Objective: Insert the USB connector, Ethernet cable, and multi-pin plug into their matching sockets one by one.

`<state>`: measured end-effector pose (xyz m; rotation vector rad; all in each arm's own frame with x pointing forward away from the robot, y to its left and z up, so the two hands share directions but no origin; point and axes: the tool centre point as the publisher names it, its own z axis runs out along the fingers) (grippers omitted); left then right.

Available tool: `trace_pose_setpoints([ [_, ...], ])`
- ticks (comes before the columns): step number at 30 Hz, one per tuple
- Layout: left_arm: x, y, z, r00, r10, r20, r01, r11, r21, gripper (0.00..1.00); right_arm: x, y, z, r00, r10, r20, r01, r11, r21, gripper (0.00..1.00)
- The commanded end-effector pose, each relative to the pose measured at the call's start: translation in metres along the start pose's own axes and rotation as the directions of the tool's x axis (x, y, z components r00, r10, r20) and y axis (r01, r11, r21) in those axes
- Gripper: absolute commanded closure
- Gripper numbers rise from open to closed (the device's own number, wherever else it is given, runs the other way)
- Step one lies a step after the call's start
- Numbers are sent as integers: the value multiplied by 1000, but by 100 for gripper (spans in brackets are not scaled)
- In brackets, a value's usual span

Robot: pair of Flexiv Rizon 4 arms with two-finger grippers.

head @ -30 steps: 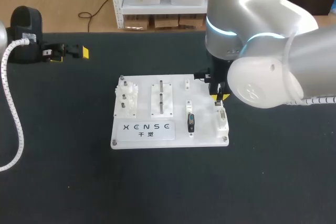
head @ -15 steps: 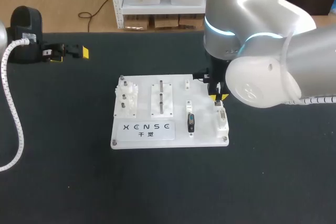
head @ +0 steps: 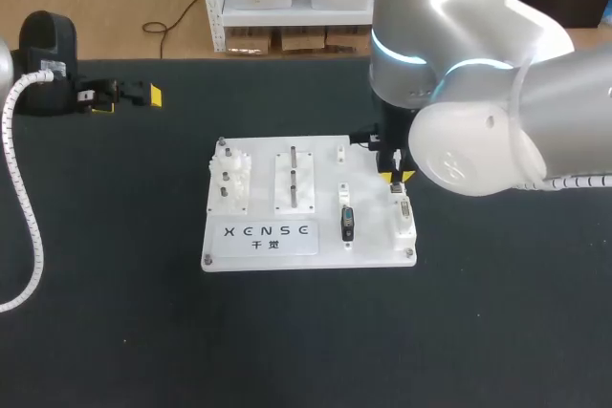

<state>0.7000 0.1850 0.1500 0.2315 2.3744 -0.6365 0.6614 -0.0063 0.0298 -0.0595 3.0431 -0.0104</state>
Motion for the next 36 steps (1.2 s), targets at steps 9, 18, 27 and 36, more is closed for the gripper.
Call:
trace_pose_setpoints([
  [9,0,0,0,1000,0,0,0,1000,0,0,1,0,-1,1000,1,10,-1,1000,-10,100],
  [18,0,0,0,1000,0,0,0,1000,0,0,2,-5,1,1000,12,6,-12,1000,-6,100],
  [27,0,0,0,1000,0,0,0,1000,0,0,1,-6,0,1000,15,9,-15,1000,-10,100],
  [36,0,0,0,1000,0,0,0,1000,0,0,2,-6,4,1000,16,-2,-16,1000,-9,100],
])
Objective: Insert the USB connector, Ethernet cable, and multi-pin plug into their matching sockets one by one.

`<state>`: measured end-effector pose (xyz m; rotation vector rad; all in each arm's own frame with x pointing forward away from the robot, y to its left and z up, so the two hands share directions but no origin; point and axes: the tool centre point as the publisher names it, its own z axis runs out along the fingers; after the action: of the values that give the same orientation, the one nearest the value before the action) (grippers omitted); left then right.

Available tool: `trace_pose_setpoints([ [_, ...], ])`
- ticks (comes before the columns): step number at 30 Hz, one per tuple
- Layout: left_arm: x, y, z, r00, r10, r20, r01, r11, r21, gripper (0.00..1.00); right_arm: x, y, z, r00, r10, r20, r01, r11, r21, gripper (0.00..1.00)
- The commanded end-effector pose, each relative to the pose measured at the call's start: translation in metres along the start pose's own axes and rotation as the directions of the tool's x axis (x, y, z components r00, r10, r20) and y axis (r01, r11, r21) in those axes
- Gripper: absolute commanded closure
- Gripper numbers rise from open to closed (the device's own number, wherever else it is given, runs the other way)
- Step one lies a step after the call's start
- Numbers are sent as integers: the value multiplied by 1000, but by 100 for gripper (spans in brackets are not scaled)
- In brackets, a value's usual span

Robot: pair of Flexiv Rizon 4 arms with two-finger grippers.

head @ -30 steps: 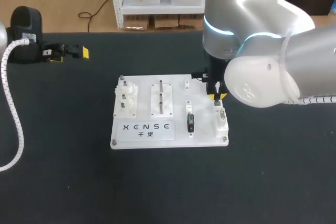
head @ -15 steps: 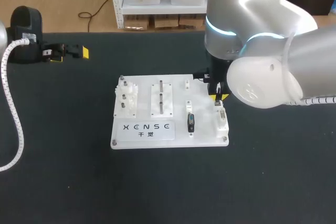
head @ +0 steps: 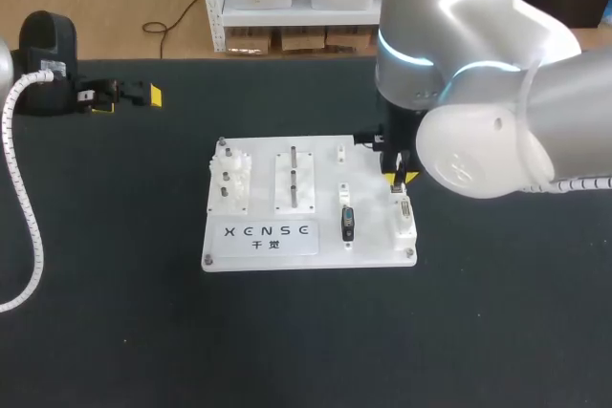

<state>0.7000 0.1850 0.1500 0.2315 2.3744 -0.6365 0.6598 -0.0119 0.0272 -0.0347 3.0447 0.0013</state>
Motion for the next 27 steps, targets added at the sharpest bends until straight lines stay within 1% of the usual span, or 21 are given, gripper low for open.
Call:
trace_pose_setpoints([
  [1,0,0,0,1000,0,0,0,1000,0,0,0,0,2,1000,-1,-2,1,1000,-2,100],
  [10,0,0,0,1000,0,0,0,1000,0,0,2,-2,6,1000,7,-9,-7,1000,7,100],
  [19,0,0,0,1000,0,0,0,1000,0,0,5,-9,14,999,38,-38,-38,999,10,100],
  [27,0,0,0,1000,0,0,0,1000,0,0,2,-9,16,998,34,-48,-33,999,19,100],
])
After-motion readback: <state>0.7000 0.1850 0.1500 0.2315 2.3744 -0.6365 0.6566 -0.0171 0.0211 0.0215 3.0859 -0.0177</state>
